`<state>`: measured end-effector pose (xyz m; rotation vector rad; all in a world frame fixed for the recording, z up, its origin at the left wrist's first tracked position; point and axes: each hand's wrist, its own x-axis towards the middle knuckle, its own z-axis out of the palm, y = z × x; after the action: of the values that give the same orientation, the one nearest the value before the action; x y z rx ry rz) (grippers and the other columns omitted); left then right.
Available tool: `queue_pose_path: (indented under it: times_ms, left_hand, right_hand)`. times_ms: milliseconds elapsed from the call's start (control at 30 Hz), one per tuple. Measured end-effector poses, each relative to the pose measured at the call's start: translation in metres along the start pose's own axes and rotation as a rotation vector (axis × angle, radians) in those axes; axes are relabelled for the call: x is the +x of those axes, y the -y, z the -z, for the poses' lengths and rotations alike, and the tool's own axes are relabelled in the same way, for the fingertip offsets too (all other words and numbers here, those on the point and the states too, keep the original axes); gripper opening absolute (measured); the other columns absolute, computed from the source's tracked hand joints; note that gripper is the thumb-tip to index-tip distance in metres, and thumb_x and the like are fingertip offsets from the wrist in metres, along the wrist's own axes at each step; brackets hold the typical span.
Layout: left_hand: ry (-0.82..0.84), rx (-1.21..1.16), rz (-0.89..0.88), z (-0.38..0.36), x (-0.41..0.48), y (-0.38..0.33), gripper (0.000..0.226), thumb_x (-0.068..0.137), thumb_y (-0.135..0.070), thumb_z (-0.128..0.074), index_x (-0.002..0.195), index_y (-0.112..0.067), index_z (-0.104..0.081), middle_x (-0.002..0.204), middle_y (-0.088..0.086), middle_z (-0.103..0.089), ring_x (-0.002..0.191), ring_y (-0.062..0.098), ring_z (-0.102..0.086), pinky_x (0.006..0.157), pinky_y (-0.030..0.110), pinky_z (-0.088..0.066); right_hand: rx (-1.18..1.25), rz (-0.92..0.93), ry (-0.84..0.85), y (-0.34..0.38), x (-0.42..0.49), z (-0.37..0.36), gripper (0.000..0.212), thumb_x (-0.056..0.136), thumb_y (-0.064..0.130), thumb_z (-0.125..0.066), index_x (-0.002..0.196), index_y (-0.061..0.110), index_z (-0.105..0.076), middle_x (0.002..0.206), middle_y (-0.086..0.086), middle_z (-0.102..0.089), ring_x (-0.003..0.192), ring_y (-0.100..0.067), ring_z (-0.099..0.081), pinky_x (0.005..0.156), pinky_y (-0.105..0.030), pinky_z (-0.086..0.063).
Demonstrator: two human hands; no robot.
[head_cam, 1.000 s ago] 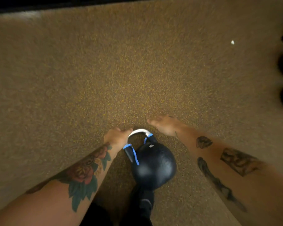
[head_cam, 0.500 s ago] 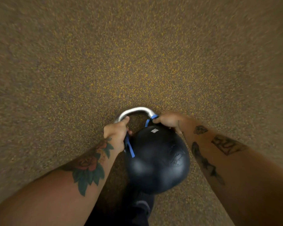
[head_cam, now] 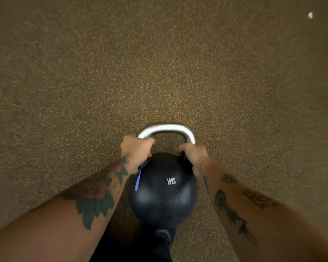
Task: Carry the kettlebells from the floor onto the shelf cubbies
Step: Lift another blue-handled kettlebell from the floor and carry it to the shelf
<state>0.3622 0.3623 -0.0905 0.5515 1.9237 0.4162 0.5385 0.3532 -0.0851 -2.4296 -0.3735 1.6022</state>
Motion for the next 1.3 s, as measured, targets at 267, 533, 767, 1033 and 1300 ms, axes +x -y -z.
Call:
queue_pose_path:
  times_ms: [267,533,767,1033,1300]
  left_hand:
    - [0.019,-0.038,-0.37,0.096,-0.054,-0.156,0.007,0.072,-0.018,-0.073,0.067,-0.014,-0.069,0.034,-0.003,-0.058,0.031,0.008,-0.056,0.036,0.016,-0.04]
    - [0.007,-0.387,-0.746,0.266,-0.213,-0.364,0.019,0.065,-0.014,-0.068,0.047,-0.018,-0.063,0.032,-0.001,-0.047,0.03,0.017,-0.048,0.055,0.047,-0.055]
    - [-0.034,-0.544,-0.99,0.454,-0.421,-0.509,0.007,0.065,-0.012,-0.07,0.062,-0.017,-0.071,0.035,-0.002,-0.045,0.029,0.016,-0.044,0.058,0.045,-0.045]
    - [-0.228,-0.637,-1.278,0.614,-0.594,-0.601,0.024,0.067,-0.009,-0.071,0.046,-0.021,-0.066,0.035,-0.003,-0.044,0.03,0.017,-0.043,0.061,0.045,-0.044]
    - [-0.438,-0.683,-1.417,0.711,-0.661,-0.607,0.036,0.07,-0.006,-0.069,0.038,-0.017,-0.055,0.035,0.0,-0.044,0.035,0.023,-0.043,0.052,0.035,-0.039]
  right_hand:
    - [0.242,0.338,-0.073,0.125,-0.126,0.022,0.01,0.058,0.008,-0.067,0.066,0.01,-0.073,0.061,0.001,-0.068,0.056,-0.017,-0.06,0.051,-0.02,-0.042]
    - [0.233,0.794,-0.034,0.317,-0.381,0.094,0.015,0.051,0.012,-0.064,0.065,0.012,-0.069,0.05,0.008,-0.057,0.046,-0.013,-0.051,0.046,-0.023,-0.038]
    - [0.37,1.121,-0.021,0.427,-0.664,0.137,0.024,0.045,0.014,-0.062,0.066,0.004,-0.068,0.053,0.001,-0.05,0.054,-0.017,-0.043,0.053,-0.032,-0.032]
    - [0.484,1.419,0.099,0.507,-0.895,0.159,0.018,0.045,0.016,-0.064,0.061,0.013,-0.069,0.051,0.002,-0.054,0.05,-0.019,-0.046,0.049,-0.026,-0.033]
    - [0.498,1.598,0.242,0.537,-1.005,0.124,0.025,0.043,0.01,-0.06,0.065,0.004,-0.071,0.059,-0.021,-0.063,0.053,-0.024,-0.053,0.051,-0.036,-0.04]
